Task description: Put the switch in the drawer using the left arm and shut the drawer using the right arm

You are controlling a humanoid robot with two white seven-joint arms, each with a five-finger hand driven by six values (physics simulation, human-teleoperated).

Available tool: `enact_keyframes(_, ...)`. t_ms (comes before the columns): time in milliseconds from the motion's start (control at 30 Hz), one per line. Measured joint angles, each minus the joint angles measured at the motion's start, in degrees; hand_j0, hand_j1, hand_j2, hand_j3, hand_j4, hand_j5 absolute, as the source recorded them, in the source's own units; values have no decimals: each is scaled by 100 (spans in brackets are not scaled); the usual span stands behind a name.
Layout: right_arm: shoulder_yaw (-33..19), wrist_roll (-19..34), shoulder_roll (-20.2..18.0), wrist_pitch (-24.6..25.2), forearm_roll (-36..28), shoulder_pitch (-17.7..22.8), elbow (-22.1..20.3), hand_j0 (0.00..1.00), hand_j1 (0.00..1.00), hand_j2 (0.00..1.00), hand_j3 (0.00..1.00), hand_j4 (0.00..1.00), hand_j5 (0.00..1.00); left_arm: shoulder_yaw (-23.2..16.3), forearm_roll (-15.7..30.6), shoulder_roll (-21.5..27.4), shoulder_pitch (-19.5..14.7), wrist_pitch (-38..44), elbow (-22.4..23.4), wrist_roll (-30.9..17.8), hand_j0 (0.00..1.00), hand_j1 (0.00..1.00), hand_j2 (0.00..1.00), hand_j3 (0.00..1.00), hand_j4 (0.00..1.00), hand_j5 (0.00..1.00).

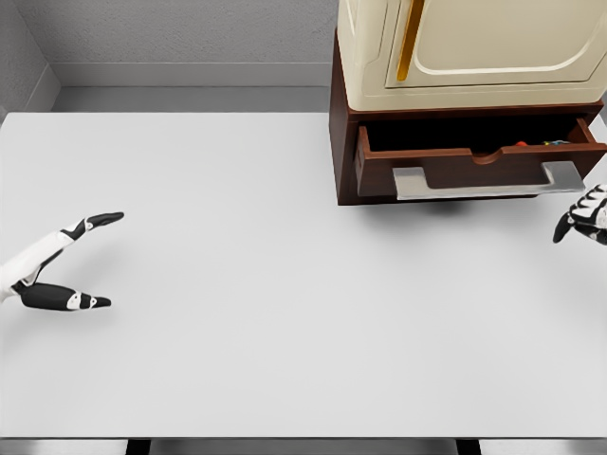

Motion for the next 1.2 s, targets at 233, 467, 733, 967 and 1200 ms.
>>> enact_keyframes(233, 46, 0, 121, 0, 125, 9, -318, 44, 44, 44, 44, 44, 44, 0, 0, 0, -9, 0, 1, 0, 100, 100, 100, 100, 100, 100)
enact_keyframes(467, 57, 1, 467, 0, 166, -70, -434, 45, 45, 45, 45, 45, 45, 0, 0, 3, -9, 0, 5, 0, 100, 100, 100, 100, 100, 100)
enact_keyframes(733, 73, 0, 818, 0, 163, -325, -447, 44, 44, 44, 44, 44, 44, 0, 0, 3, -9, 0, 0, 0, 100, 100, 100, 100, 100, 100)
enact_keyframes(967, 140, 1, 1034, 0, 175, -430, -442, 44, 44, 44, 44, 44, 44, 0, 0, 4, 0, 0, -3, 0, 100, 100, 100, 100, 100, 100)
enact_keyframes(1200, 544, 5, 1276, 0, 236, -861, -409, 45, 45, 45, 45, 45, 45, 0, 0, -1, 0, 0, -8, 0, 100, 100, 100, 100, 100, 100)
